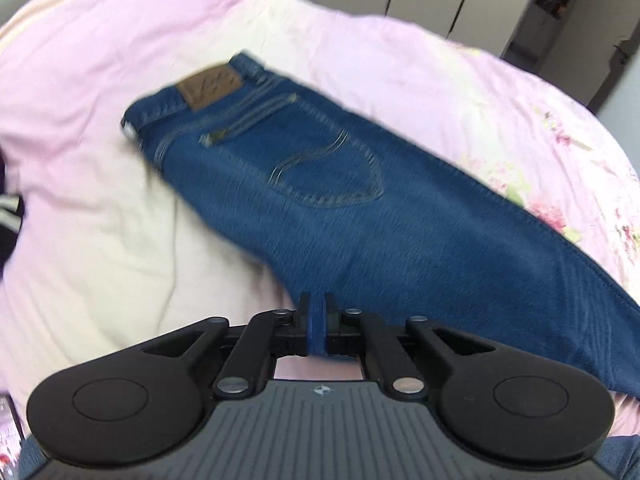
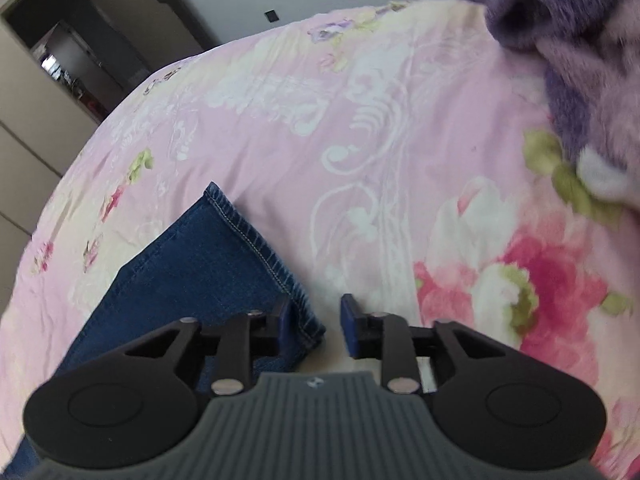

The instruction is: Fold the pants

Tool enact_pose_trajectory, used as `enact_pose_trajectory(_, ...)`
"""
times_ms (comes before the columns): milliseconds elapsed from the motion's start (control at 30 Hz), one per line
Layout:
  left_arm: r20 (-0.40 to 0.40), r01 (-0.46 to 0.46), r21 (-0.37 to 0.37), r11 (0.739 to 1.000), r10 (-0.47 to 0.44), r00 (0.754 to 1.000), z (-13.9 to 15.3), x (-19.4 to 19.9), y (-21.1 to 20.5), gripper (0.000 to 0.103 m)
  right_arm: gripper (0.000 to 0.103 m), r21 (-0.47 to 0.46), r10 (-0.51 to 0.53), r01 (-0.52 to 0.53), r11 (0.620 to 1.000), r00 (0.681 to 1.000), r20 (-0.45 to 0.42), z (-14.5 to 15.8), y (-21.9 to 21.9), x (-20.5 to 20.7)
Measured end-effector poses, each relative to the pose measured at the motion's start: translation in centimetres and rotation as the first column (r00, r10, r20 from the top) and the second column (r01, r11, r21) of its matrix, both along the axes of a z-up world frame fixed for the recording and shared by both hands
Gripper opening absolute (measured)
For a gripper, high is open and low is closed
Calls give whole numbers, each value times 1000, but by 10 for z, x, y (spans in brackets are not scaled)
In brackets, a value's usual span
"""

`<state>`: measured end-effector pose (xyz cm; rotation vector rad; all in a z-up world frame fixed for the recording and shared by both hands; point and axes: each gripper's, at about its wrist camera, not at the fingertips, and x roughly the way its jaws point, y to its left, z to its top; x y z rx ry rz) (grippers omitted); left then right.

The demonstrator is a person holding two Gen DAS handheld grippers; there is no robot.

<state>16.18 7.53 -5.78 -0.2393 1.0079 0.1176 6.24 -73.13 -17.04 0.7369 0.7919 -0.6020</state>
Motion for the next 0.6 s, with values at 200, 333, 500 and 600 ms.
enact_pose_trajectory(200,-39,26,-8,1000,-26,999,-13,33,-29,5,55,-31,205,-204,978,978,41,30,-13,34)
enact_pose_trajectory(333,-71,53,-7,999,-53,996,-23,43,-49,9,56,-16,243,-243,970,970,7,18,-25,77)
enact_pose_trajectory(500,-105,45,30,999,-42,994,-32,51,-59,10,57,91,310,-307,947,950,-23,-16,-36,124)
enact_pose_trajectory(600,-127,38,45,998,-32,991,-37,53,-65,12,69,74,353,-349,934,935,-44,-40,-29,136)
